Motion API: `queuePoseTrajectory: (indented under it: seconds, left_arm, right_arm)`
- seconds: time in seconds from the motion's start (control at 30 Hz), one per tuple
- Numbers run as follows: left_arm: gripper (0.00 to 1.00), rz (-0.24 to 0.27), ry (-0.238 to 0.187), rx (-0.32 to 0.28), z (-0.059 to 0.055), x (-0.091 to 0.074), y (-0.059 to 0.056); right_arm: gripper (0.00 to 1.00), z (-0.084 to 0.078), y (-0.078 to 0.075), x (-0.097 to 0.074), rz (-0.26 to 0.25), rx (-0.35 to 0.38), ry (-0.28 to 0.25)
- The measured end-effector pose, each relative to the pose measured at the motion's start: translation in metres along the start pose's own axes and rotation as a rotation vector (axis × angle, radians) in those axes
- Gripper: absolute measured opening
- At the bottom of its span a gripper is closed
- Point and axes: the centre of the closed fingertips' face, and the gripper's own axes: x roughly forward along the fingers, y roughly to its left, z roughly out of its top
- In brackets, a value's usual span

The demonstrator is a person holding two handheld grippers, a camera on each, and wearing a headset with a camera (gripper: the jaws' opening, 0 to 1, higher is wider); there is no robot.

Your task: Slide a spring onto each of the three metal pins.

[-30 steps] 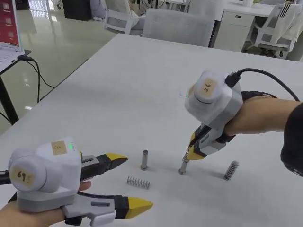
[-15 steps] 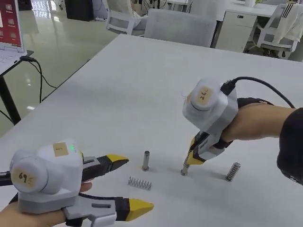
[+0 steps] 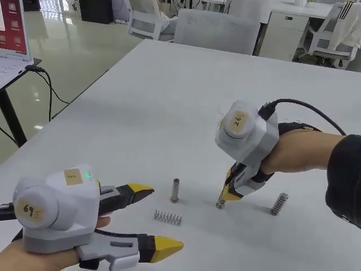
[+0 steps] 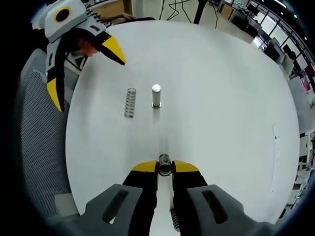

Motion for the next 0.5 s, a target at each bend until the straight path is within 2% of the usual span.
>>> queuePoseTrajectory:
  seconds: [0.5]
  left_arm:
    - [0.61, 0.008, -0.002, -0.006, -0.0013, -0.0013, 0.0013]
  right_arm:
    - [0.08, 0.0001, 0.0038, 0.0093, 0.014, -0.008, 0.002]
